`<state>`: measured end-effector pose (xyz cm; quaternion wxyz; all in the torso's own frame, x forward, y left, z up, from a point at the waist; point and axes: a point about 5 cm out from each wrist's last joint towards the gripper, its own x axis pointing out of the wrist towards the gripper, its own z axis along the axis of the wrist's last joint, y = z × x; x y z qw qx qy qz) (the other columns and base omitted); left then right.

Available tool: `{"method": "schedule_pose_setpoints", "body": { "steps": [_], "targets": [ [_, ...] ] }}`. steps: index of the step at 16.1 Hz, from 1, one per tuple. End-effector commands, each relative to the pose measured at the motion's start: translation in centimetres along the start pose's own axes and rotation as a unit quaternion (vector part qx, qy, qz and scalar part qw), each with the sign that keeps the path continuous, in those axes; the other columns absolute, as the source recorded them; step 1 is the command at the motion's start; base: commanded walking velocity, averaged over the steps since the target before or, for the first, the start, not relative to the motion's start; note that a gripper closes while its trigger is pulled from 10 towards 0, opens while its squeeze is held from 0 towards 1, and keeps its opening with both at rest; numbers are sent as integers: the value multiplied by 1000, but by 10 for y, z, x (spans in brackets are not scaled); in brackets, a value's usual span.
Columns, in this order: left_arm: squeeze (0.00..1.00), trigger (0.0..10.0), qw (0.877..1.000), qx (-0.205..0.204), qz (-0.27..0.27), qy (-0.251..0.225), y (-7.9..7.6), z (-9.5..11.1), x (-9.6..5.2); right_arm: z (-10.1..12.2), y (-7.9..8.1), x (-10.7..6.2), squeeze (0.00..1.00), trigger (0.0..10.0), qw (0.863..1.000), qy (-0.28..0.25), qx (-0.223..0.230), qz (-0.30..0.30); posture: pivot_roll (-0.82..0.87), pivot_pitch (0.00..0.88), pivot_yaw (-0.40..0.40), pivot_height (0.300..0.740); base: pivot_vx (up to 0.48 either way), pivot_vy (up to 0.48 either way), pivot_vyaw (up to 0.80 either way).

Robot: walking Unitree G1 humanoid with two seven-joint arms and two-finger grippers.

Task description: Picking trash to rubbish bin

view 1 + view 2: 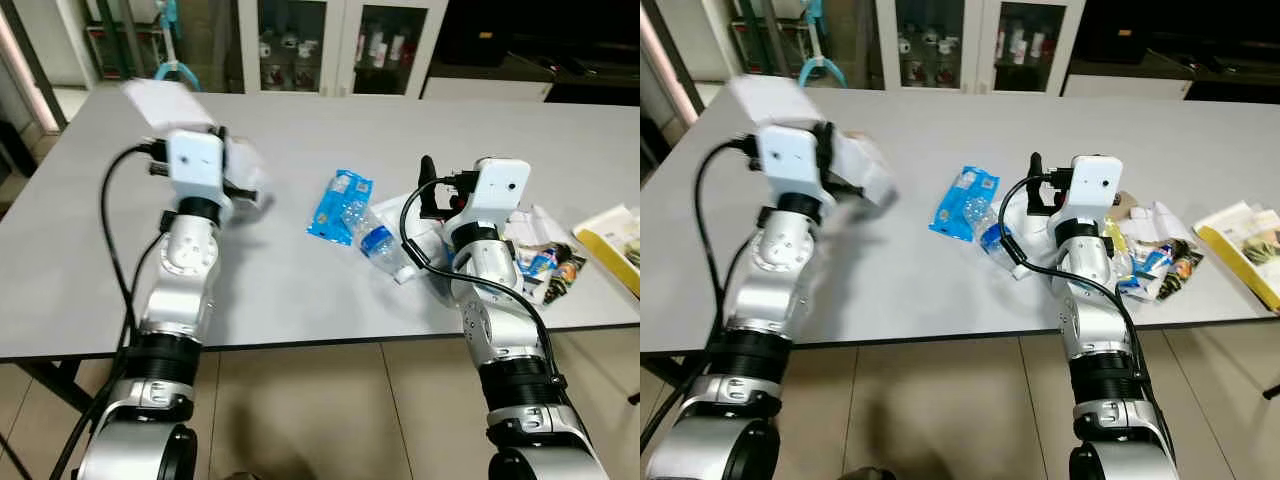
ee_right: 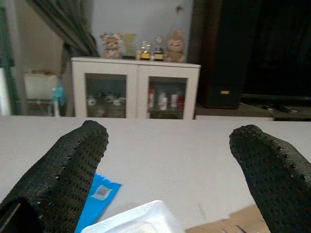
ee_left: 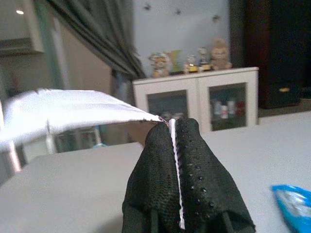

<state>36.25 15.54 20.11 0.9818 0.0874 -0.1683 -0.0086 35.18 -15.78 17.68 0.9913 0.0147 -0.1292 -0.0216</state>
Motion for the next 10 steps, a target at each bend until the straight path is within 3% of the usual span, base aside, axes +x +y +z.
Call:
{"method": "schedule_pose_setpoints", "body": {
  "steps": [1,10],
  "targets": [
    [0,10000,999,-17,-29,-11,-7,1,-1,0,-2,0,0,10000,1000,-7,-10,-4,5,18,-27,740,0,0,0],
    [0,10000,998,6,-59,13,-2,-12,-2,-6,16,2,0,10000,999,3,0,49,10,21,-39,740,0,0,0]
  ]
}}
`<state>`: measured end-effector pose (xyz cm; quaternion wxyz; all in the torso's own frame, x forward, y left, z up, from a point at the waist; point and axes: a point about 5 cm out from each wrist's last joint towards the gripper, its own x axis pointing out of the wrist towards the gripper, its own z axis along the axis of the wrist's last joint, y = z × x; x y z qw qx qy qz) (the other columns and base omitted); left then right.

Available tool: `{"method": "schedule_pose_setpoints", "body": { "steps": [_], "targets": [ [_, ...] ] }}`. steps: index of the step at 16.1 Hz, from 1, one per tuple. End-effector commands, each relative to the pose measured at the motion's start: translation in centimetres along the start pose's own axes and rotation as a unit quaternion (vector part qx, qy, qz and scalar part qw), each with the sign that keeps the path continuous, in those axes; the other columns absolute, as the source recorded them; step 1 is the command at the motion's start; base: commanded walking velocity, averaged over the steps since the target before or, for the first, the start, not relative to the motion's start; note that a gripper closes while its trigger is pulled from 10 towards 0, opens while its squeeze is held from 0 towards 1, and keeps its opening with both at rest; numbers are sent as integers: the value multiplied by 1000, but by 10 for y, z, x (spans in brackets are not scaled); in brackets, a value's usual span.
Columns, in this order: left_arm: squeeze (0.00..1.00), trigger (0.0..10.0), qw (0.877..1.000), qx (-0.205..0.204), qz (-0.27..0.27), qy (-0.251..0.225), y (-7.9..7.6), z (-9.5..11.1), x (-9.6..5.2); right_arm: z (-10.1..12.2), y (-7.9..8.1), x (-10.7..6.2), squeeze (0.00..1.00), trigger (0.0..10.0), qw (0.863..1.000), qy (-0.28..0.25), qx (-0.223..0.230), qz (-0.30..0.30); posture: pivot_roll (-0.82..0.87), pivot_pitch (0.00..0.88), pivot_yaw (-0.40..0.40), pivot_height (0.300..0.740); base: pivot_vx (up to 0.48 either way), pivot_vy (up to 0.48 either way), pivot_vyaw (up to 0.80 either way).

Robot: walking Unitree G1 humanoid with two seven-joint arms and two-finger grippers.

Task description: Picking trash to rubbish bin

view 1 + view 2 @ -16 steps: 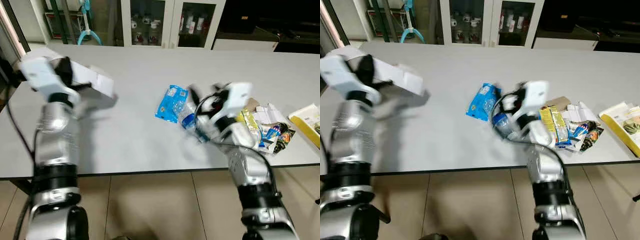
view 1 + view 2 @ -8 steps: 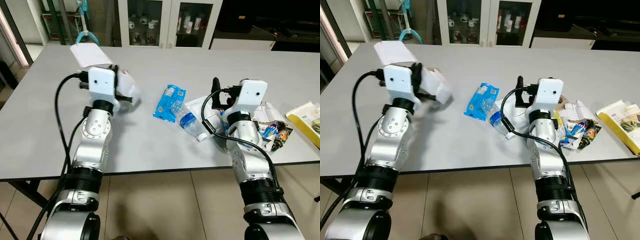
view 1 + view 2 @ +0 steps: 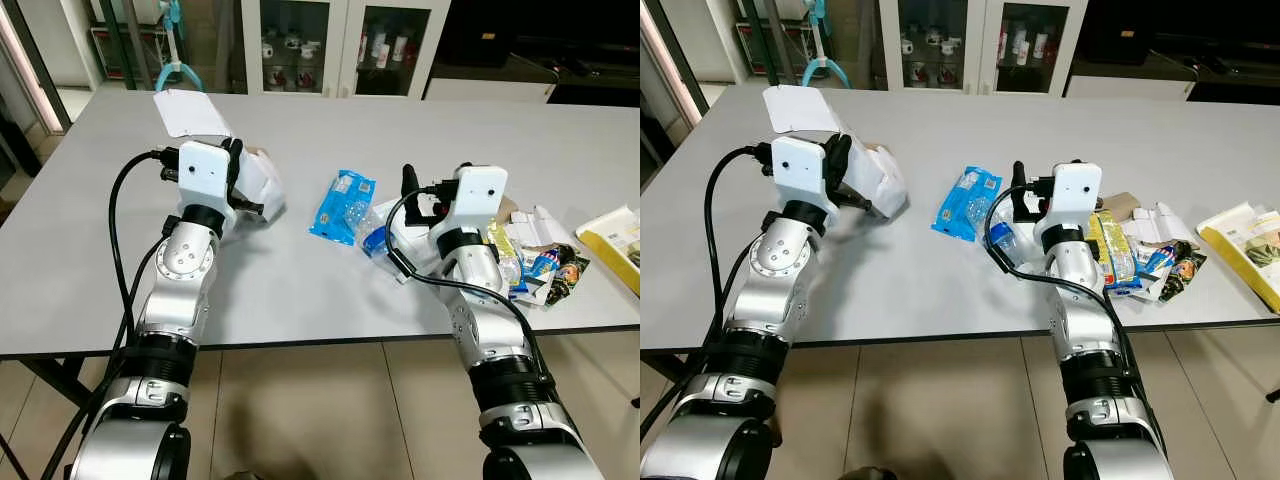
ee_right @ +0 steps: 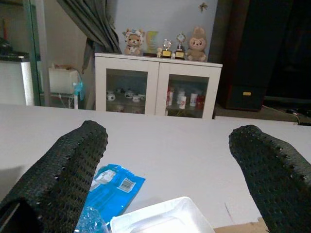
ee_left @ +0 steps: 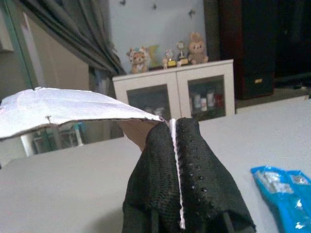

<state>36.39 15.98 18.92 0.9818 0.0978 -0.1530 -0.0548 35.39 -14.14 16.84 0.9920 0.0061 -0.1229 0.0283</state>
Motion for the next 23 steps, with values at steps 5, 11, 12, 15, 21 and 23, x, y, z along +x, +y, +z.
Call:
{"method": "schedule_pose_setpoints", "body": {
  "steps": [5,11,12,15,21,23],
  "targets": [
    [0,10000,1000,-3,2,9,-8,-6,-2,-3,-2,0,0,10000,1000,7,9,-1,4,11,-42,740,0,0,0],
    [0,10000,1000,-4,4,4,-8,-6,-1,-6,0,-1,0,10000,1000,14,15,1,9,0,-45,740,-173,0,0],
    [0,10000,1000,-4,5,3,-8,-5,-1,-6,0,-1,0,10000,1000,16,16,-1,10,0,-45,740,-277,0,0],
    [0,10000,1000,-3,5,1,-7,-5,-1,-7,2,-1,0,10000,1000,17,19,4,10,0,-43,740,-295,0,0],
    [0,10000,1000,-2,1,0,-9,-3,1,-8,2,-2,0,10000,1000,17,23,7,5,0,-42,740,-294,0,0],
    [0,10000,1000,-2,1,-1,-9,-3,1,-8,1,-2,0,10000,1000,17,24,5,6,0,-42,740,-296,0,0]
  ]
}}
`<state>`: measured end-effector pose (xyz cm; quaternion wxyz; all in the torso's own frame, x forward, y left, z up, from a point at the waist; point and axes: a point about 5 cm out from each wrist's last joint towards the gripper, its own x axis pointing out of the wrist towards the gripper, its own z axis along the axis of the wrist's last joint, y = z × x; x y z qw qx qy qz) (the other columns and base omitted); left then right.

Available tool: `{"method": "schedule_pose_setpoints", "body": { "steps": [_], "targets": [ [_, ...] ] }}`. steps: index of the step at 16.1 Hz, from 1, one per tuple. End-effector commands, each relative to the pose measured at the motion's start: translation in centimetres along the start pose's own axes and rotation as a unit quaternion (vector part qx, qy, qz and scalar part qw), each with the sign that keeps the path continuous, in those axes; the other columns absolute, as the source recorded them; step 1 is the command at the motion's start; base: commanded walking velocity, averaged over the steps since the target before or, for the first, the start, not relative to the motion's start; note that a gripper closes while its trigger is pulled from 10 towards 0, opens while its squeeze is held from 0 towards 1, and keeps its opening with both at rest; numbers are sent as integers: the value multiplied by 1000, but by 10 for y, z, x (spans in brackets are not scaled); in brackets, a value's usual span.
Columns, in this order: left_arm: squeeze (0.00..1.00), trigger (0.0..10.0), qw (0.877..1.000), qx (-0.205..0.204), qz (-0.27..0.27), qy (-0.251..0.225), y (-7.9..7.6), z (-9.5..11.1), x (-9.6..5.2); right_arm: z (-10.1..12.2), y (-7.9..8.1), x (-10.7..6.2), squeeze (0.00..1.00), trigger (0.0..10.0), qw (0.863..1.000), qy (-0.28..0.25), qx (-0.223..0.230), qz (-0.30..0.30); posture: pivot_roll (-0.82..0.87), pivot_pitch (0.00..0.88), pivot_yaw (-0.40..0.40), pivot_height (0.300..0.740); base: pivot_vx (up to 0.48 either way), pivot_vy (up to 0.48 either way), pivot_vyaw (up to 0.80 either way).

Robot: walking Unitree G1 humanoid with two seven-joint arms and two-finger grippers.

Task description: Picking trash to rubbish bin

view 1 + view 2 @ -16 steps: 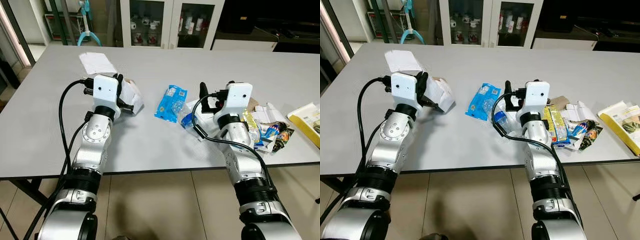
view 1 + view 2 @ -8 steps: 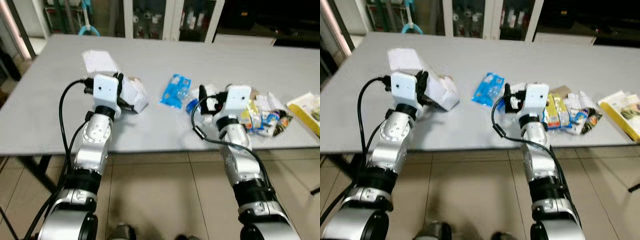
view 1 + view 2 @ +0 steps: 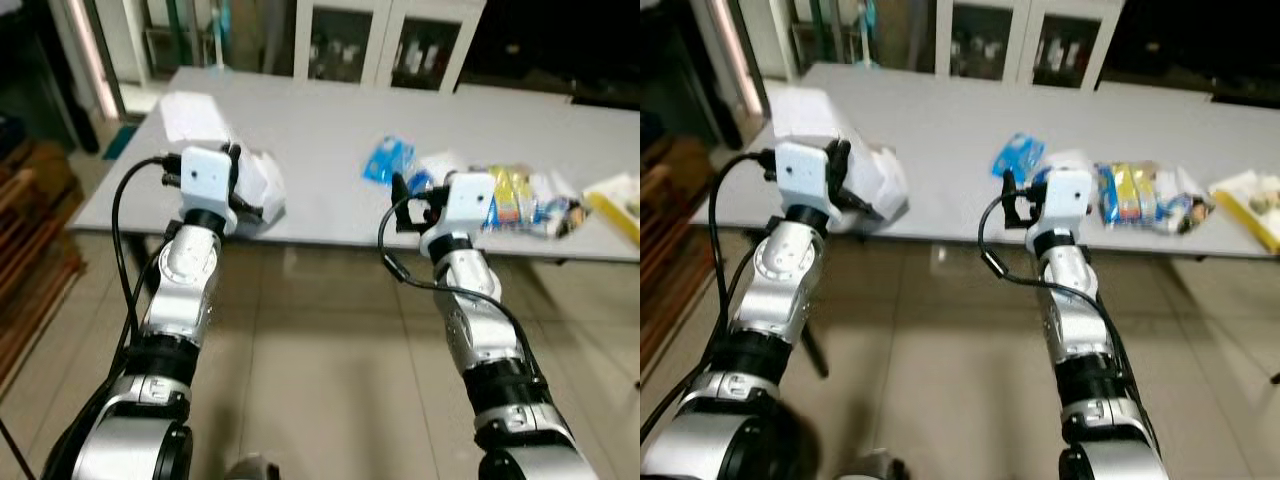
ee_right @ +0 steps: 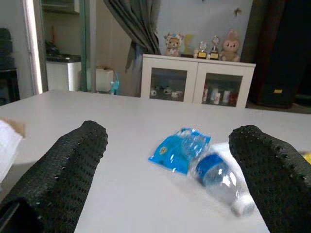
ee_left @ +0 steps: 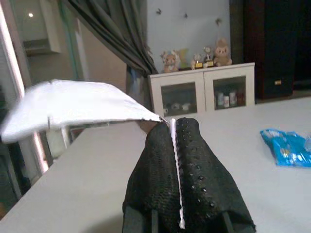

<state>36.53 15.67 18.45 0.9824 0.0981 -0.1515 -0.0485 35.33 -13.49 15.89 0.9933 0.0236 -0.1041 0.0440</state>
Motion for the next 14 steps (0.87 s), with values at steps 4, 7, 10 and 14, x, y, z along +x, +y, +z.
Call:
{"method": "schedule_pose_setpoints", "body": {
  "steps": [4,7,10,14],
  "targets": [
    [0,10000,1000,-3,-5,-3,-5,2,1,1,-5,0,0,10000,1000,1,4,-7,5,3,-41,740,-296,0,0],
    [0,10000,1000,-3,-6,-3,-5,2,1,0,-6,-1,0,10000,1000,2,5,-8,5,7,-39,740,-295,0,0],
    [0,10000,1000,-3,-7,-2,-5,2,1,-1,-6,-1,0,10000,1000,7,2,-7,5,10,-39,740,-296,0,0],
    [0,10000,1000,-5,-7,-2,-5,2,1,-2,-7,-1,0,10000,1000,10,3,-9,4,17,-40,740,-295,0,0]
  ]
}}
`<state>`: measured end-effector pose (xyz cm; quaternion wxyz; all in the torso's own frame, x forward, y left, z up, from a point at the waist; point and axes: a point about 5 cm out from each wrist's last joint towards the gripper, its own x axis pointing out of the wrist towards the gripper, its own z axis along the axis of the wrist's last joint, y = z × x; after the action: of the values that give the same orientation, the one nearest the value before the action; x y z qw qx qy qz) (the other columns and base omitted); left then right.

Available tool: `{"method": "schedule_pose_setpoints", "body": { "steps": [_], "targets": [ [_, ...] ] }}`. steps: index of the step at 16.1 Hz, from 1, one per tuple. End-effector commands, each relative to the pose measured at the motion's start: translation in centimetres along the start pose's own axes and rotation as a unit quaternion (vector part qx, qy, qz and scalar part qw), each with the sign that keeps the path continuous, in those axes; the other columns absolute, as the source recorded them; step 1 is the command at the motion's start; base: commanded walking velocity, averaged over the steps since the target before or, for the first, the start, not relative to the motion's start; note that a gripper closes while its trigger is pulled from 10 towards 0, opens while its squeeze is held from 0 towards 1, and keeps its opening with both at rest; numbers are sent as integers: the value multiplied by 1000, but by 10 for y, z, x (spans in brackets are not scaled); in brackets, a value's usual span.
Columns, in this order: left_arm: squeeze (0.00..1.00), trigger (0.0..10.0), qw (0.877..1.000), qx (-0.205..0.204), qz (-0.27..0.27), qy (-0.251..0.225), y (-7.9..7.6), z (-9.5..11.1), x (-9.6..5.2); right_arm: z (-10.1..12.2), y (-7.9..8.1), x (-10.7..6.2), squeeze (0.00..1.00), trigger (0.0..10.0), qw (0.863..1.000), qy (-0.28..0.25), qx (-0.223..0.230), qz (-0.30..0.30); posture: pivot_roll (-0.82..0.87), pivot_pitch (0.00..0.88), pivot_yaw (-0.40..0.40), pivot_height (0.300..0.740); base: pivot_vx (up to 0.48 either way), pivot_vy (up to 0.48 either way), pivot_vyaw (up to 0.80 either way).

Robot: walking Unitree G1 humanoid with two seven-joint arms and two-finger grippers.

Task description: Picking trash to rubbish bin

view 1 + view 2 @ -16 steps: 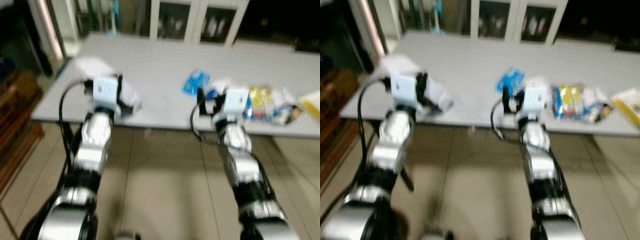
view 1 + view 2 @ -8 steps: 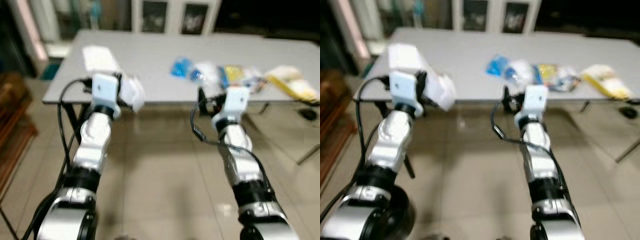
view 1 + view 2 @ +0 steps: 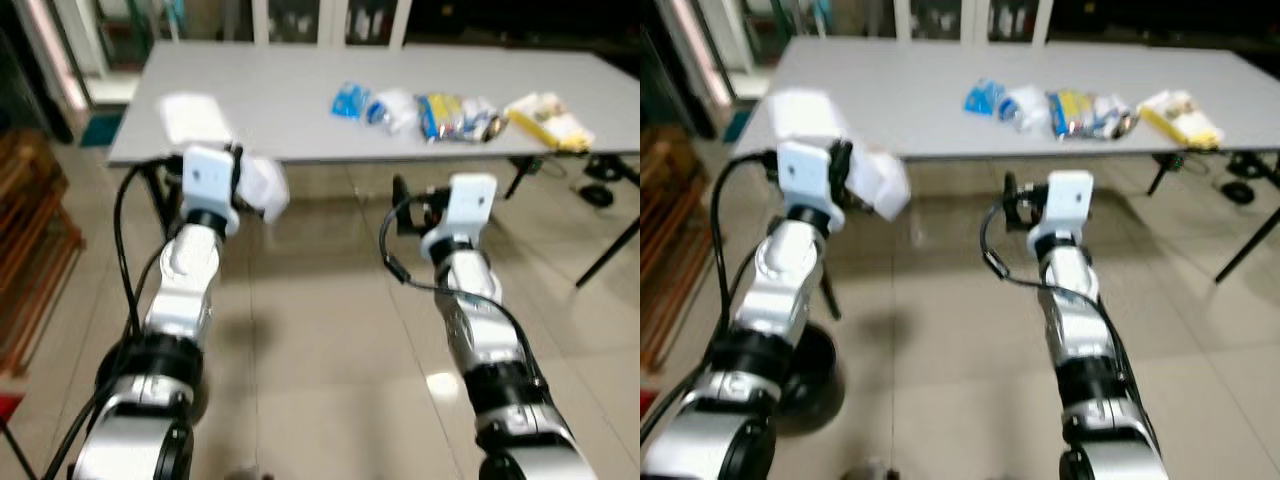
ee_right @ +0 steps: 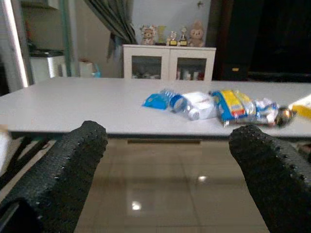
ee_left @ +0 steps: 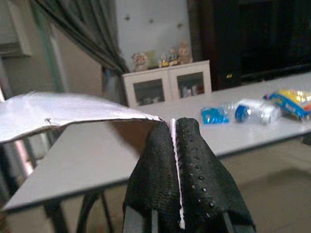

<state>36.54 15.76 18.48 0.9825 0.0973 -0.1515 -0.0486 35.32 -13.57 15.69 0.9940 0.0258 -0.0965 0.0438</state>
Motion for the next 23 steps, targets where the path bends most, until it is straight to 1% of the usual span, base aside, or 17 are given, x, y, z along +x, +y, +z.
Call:
{"method": "schedule_pose_setpoints", "body": {
  "steps": [1,5,12,17,20,21,22,23],
  "targets": [
    [0,10000,1000,-5,-6,-2,-6,1,1,0,-6,-1,0,10000,1000,3,1,-8,3,20,-40,740,-292,0,0],
    [0,10000,1000,-5,-6,0,-5,1,1,-1,-5,-1,0,10000,1000,6,1,-7,4,25,-41,740,-278,0,0],
    [0,10000,1000,-12,0,15,-6,-5,-1,-8,-2,-4,0,10000,1000,25,-9,6,9,42,-46,740,0,0,0],
    [0,10000,1000,-16,-1,24,-8,-10,-4,-13,-1,-6,0,10000,999,37,-7,10,11,44,-49,740,0,0,800],
    [0,10000,997,-27,0,72,-9,-34,-16,-26,-2,-10,0,10000,998,63,-7,14,10,44,-47,740,0,0,800],
    [0,10000,996,-30,0,79,-9,-38,-18,-29,-2,-12,0,10000,998,67,-6,13,9,46,-46,740,0,0,800],
    [0,10000,994,-32,1,100,-9,-47,-24,-35,-4,-15,0,10000,997,79,-3,10,10,46,-46,740,0,0,800],
    [0,10000,994,-33,1,108,-10,-50,-26,-38,-5,-17,0,10000,996,86,4,9,10,46,-46,740,0,0,800]
  ]
}}
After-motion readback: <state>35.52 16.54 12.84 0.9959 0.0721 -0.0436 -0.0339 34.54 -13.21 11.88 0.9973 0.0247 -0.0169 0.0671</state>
